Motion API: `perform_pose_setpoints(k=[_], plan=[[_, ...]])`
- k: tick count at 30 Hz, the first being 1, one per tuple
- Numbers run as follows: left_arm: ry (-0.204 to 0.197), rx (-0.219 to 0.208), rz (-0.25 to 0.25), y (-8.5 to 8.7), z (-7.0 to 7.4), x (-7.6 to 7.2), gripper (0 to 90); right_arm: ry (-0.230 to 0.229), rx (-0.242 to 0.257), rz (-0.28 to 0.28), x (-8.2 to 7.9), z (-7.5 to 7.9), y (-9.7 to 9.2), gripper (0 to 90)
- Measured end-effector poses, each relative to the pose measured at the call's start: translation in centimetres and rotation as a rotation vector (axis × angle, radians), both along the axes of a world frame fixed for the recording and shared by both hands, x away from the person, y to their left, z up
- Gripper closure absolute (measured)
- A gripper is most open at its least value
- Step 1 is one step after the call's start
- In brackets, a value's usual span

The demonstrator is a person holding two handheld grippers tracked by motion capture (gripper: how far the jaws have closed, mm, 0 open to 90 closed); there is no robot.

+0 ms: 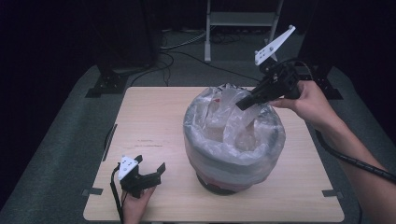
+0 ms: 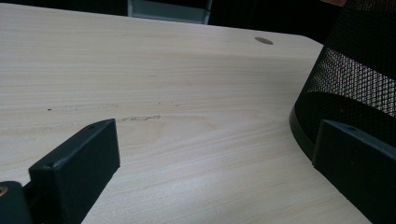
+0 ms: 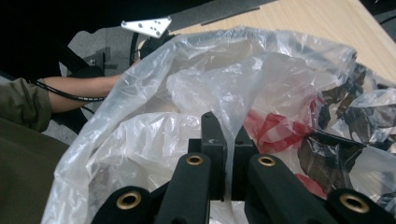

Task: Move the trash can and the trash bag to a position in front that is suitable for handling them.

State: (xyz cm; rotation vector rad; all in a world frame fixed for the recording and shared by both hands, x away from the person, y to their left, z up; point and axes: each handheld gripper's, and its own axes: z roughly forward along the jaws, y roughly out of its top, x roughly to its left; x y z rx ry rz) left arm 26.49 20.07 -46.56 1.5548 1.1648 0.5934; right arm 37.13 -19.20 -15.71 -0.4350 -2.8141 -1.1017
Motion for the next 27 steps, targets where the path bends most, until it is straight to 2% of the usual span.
perform_pose_setpoints(k=[18, 27], plan=[[0.003, 0.002, 0.001, 0.0, -0.1, 0.0, 0.0, 0.047, -0.051, 0.013, 0.9, -2.8, 0.8, 89.8], [0.000, -0.002, 0.002, 0.1, 0.0, 0.0, 0.0, 0.054, -0.100, 0.026, 0.9, -3.9, 1.8, 89.5]])
